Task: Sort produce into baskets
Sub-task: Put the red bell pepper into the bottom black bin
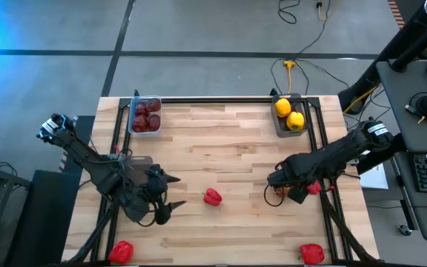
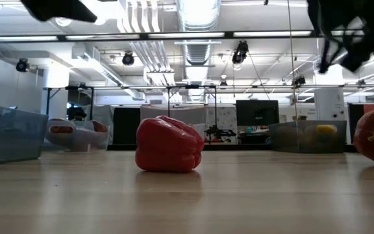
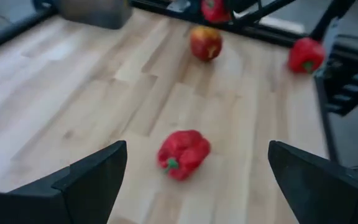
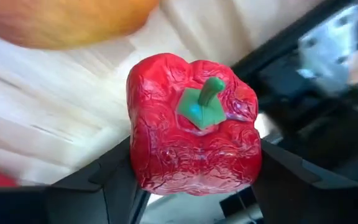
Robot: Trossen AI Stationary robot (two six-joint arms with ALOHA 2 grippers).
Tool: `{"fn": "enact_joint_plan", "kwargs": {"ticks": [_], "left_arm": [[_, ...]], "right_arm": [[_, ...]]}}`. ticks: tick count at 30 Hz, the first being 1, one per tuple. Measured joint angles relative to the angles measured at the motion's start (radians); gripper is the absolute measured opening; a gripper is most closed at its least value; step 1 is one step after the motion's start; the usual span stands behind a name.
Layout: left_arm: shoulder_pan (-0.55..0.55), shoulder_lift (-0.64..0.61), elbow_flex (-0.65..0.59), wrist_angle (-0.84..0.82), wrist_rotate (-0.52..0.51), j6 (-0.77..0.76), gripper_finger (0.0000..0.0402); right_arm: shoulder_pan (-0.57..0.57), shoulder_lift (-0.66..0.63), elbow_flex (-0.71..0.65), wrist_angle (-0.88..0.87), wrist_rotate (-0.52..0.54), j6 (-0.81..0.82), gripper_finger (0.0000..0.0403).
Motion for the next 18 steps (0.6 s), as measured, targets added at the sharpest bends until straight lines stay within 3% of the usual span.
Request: {"fn": "enact_joint_plan", "kwargs": {"ticks": [4,9,18], "left_arm": [[0.001,-0.068,-0.107,0.14,0.017,0.055,0.0372],[0.016,-0.127,-0.197,0.208,-0.007,0.107,0.0373],[0.094,-0.169,-0.262,0.29,0.031,0.111,0.0391]], "right_arm": [[-0.035,0.012,0.172,-0.009,0.106,0.041,0.0256],[-0.108,0.076,0.306,0.152,0.244,0.063,0.0253],[-0.237,0.413,0.509,0.42,0.253,-0.222,0.0252]]}}
